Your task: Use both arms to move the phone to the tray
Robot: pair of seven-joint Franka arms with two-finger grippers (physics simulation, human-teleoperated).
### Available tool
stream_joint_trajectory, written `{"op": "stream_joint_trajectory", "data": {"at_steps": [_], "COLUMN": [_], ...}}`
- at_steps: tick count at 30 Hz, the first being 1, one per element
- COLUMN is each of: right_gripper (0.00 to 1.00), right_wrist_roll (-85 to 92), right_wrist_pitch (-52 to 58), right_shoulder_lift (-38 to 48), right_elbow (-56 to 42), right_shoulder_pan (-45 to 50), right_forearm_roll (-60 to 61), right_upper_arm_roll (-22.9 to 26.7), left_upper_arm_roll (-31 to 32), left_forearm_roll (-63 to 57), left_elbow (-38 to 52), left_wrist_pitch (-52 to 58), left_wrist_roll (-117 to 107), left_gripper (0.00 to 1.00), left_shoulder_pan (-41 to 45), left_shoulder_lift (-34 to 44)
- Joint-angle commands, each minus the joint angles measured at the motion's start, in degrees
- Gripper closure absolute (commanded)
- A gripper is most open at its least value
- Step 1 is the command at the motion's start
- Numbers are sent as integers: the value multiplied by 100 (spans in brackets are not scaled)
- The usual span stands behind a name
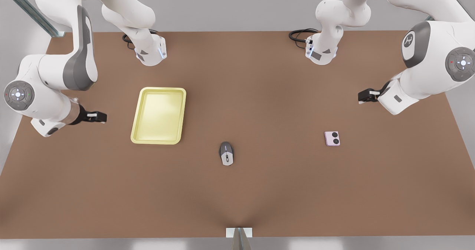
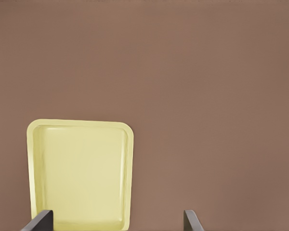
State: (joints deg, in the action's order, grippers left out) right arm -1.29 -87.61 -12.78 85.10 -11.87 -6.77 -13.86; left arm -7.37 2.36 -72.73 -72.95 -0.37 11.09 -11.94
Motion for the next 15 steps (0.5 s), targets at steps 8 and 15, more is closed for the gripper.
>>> {"op": "stream_joint_trajectory", "data": {"at_steps": [8, 15], "right_gripper": [0, 0], "right_wrist_roll": [-65, -65], "right_wrist_pitch": [-538, -538], "right_shoulder_lift": [4, 4], "right_elbow": [-2, -2], "right_shoulder_pan": [0, 0], "right_forearm_roll": [0, 9], "right_upper_arm_roll": [-2, -2], "left_upper_arm_roll": [34, 34], "left_forearm_roll": [28, 221], "left_elbow": [-2904, -4074], "left_wrist_pitch": [-4991, -6495], "left_wrist_roll": [-209, -270], "left_gripper": [0, 0], "left_shoulder_pan": [-1, -142], "left_shoulder_lift": [-1196, -1310]}}
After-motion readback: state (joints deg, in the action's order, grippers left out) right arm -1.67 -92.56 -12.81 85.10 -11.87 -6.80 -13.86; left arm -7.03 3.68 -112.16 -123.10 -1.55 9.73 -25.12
